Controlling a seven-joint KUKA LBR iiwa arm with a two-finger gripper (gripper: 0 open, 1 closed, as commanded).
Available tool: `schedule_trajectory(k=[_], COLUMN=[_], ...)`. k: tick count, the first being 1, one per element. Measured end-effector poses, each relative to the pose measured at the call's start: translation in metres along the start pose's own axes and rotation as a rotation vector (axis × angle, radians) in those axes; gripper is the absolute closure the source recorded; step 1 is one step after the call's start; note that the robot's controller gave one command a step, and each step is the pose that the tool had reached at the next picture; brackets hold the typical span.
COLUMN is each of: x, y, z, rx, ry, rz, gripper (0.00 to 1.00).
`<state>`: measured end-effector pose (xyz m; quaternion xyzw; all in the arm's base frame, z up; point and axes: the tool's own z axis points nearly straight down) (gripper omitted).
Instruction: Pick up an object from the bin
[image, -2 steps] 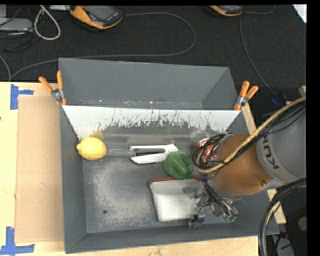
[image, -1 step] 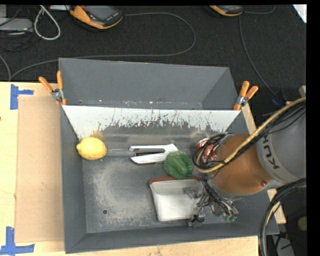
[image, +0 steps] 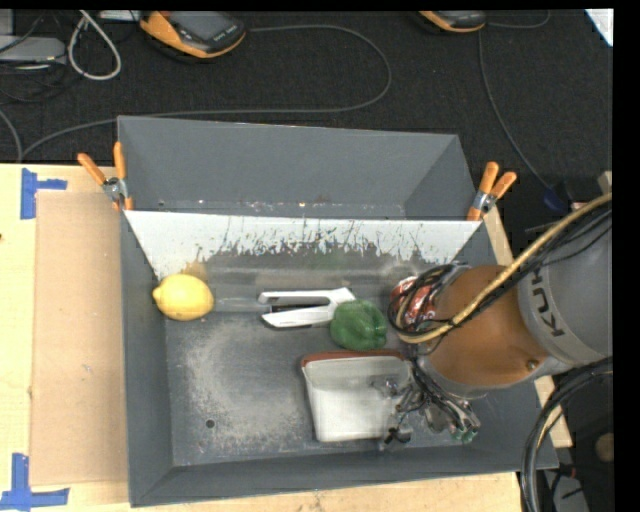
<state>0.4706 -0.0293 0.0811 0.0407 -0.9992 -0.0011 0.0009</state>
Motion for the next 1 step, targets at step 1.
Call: schedule_trajectory(k=[1], x=[0.0016], y=[0.0006], z=[-0.0309], rx=[-0.001], ry=[0.006], rz=[-0.001], gripper=[1.00])
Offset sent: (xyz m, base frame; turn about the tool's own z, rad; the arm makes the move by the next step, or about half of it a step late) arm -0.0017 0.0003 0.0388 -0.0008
